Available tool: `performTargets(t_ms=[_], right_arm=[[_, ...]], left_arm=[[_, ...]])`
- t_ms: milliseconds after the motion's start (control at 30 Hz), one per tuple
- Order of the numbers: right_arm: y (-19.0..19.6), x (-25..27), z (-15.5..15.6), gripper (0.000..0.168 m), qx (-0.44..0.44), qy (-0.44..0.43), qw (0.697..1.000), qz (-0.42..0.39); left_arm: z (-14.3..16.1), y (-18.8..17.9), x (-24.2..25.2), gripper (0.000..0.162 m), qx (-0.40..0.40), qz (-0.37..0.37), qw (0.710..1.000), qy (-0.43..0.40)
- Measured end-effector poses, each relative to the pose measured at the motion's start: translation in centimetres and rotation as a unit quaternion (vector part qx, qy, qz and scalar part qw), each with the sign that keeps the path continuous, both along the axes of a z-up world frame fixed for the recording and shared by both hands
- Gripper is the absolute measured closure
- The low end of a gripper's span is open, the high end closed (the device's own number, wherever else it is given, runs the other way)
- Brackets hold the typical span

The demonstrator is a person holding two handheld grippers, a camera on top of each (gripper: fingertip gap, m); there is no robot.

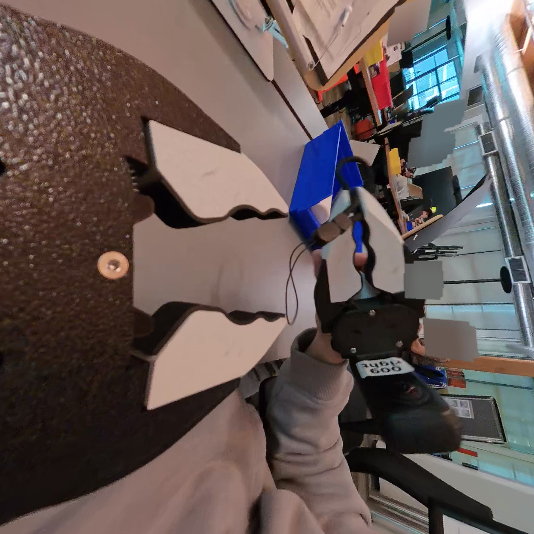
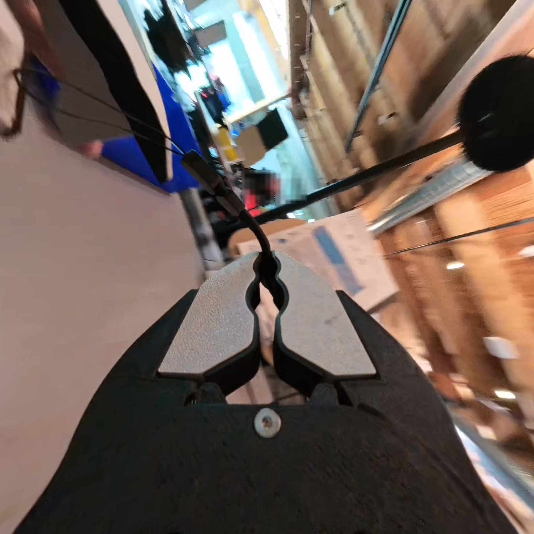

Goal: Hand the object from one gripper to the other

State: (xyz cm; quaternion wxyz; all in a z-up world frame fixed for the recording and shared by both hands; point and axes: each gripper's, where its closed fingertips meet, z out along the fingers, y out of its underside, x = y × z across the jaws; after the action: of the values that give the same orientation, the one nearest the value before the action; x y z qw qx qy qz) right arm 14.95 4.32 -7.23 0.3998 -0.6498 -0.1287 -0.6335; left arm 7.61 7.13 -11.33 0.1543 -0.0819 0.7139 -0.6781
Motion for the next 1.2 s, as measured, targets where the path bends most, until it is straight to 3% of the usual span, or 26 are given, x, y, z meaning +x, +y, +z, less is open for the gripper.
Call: performTargets(t_ms=[167, 433, 600, 700, 767, 800, 900, 1000, 1067, 1133, 1200], right_arm=[[-0.3, -0.3, 0.8, 0.165, -0.050, -0.130, 0.990, -0.036], [-0.6, 0.2, 0.4, 0.165, -0.139, -0.243, 0.955, -0.095], [0.6, -1.1, -0.3, 0.165, -0.176, -0.285, 0.940, -0.063], [1.5, -1.7, -1.1, 0.166, -0.190, -0.286, 0.938, -0.044], [1.7, -1.6, -1.6, 0.165, -0.203, -0.284, 0.936, -0.041], [1.7, -1.4, -1.7, 0.165, -0.199, -0.279, 0.939, -0.040], [1.7, -1.2, -2.3, 0.164, -0.171, -0.213, 0.962, -0.014], [1.4, -0.8, -2.0, 0.134, -0.083, -0.068, 0.994, 0.027], [0.9, -0.7, -1.0, 0.117, 0.012, 0.042, 0.997, 0.064], [0.3, -0.1, -0.4, 0.102, 0.109, 0.172, 0.975, 0.090], [0.6, 0.0, -1.0, 0.092, 0.180, 0.328, 0.918, 0.133]], left_arm=[[1.0, 0.5, 0.4, 0.103, -0.050, 0.001, 0.996, 0.070], [0.5, -0.6, 0.3, 0.101, 0.012, 0.032, 0.995, 0.096], [-1.1, 0.5, 2.9, 0.117, 0.067, 0.145, 0.983, 0.091], [-2.0, 0.2, 3.1, 0.127, 0.089, 0.150, 0.981, 0.090], [-1.9, 0.1, 3.0, 0.149, 0.089, 0.145, 0.982, 0.080], [-2.0, 0.0, 2.9, 0.150, 0.093, 0.142, 0.982, 0.078], [-2.3, 0.5, 3.3, 0.151, 0.110, 0.154, 0.979, 0.073], [-1.7, 1.8, 4.4, 0.151, 0.095, 0.193, 0.976, 0.047], [-0.8, 2.8, 5.1, 0.151, 0.063, 0.217, 0.974, 0.032], [0.5, 3.6, 5.3, 0.151, 0.019, 0.226, 0.974, 0.011], [1.9, 3.6, 4.7, 0.151, -0.029, 0.206, 0.978, -0.014]])
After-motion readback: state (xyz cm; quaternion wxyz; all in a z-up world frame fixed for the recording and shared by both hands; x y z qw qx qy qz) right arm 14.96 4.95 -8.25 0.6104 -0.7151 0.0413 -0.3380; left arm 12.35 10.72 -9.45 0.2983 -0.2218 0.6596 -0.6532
